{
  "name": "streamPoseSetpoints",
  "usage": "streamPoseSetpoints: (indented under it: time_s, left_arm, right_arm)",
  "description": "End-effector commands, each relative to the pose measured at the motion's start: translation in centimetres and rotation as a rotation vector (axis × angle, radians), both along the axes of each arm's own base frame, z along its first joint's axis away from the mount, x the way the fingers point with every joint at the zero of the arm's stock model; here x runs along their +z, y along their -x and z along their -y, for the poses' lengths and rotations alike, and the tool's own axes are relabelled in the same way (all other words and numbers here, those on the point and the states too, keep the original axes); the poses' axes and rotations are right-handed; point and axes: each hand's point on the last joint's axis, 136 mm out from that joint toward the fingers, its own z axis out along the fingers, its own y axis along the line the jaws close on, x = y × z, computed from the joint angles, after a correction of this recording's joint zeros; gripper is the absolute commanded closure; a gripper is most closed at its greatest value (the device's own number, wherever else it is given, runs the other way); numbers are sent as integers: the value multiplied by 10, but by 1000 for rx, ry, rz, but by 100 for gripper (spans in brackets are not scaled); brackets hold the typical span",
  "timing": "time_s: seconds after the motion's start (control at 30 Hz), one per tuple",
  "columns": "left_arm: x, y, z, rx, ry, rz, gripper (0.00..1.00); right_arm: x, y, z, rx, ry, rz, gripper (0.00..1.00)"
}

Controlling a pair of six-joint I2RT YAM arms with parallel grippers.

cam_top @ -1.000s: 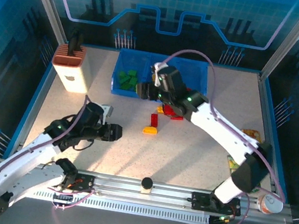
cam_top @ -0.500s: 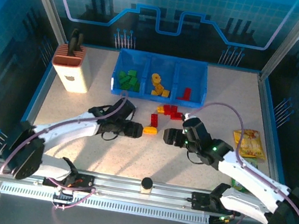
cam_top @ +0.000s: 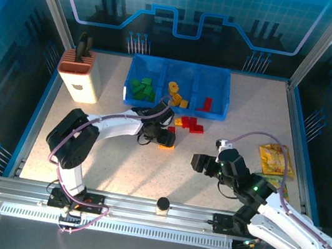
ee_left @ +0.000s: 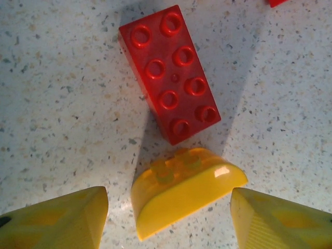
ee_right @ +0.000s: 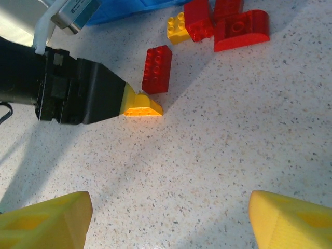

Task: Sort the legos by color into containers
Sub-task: Pick up the lego from the center of the table.

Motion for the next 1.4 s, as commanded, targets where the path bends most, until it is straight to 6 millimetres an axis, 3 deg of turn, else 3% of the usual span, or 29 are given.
streamPoseSetpoints:
  time_s: [0.0, 0.3, 0.57, 0.77, 0.9, 1.03, 1.23, 1.37]
  left_arm:
    - [0, -7, 5, -47, -33, 13, 36]
    - [-13, 17, 25, -80, -34, -36, 38]
    - [-19, 38, 30, -67, -34, -50, 39]
    - [-30, 35, 18, -48, -122, -49, 54]
    - [-17, 32, 22, -55, -101, -11, 71]
    - [-3, 29, 25, -71, -102, 12, 80]
    - [41, 25, 32, -87, -49, 95, 82]
    - [78, 10, 33, -85, -25, 183, 82]
  right_arm:
    - [-9, 6, 6, -22, 3, -21, 20]
    - [-12, 6, 2, -17, -10, -26, 20]
    - [-16, 6, -3, -9, -7, -29, 20]
    - [-16, 6, -3, -10, -5, -27, 20]
    - [-16, 7, 0, -17, -4, -24, 20]
    - [-15, 7, 1, -22, -5, -15, 20]
    - [-18, 7, 3, -26, 10, -13, 20]
    - [-19, 6, 3, -25, 11, -12, 20]
